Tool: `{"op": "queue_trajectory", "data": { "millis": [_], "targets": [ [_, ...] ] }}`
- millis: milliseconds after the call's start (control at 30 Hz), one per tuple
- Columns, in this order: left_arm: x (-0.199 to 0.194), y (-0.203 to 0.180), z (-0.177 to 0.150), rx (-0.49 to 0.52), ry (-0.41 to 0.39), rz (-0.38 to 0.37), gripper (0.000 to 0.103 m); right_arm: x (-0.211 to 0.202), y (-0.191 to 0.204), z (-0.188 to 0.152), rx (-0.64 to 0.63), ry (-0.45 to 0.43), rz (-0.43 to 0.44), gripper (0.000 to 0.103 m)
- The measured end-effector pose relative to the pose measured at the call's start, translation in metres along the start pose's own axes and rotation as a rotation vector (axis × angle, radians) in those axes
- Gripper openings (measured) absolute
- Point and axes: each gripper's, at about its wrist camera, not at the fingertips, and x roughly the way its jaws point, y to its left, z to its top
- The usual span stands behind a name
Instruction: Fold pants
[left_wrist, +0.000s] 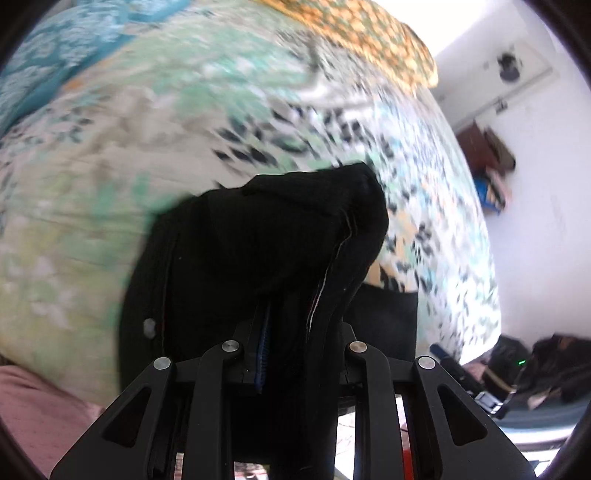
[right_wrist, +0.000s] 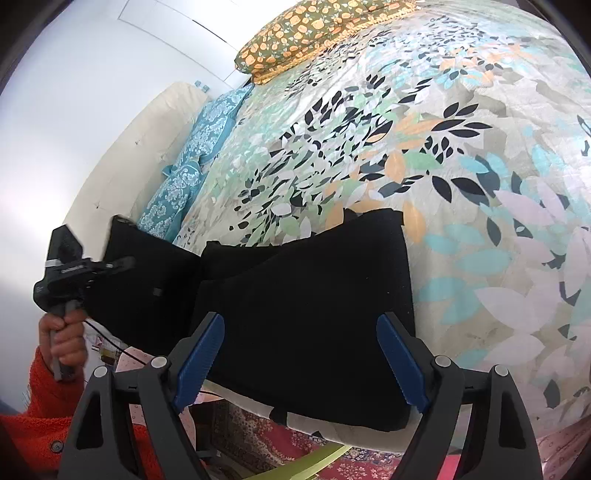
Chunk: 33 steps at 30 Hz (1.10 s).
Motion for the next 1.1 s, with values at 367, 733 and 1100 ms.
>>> {"op": "queue_trajectory", "data": {
  "millis": [367, 733, 1100],
  "targets": [
    [0.062, -0.084, -0.03, 0.224, 0.113, -0.148, 0.067, -0.026, -0.017, 0.001, 0.051, -0.097, -0.006, 0.085],
    [-0.039, 0.043, -0.011, 0.032, -0.306, 0.174, 0.079, 0.068, 0.099, -0.004, -0.349, 0.22, 0.304, 0.085],
    [-0.031, 0.136, -0.046, -0.177, -0.343, 0.284, 0.077, 0.137, 0.102, -0.013, -0.41, 0.384, 0.139, 0.084]
  ]
}}
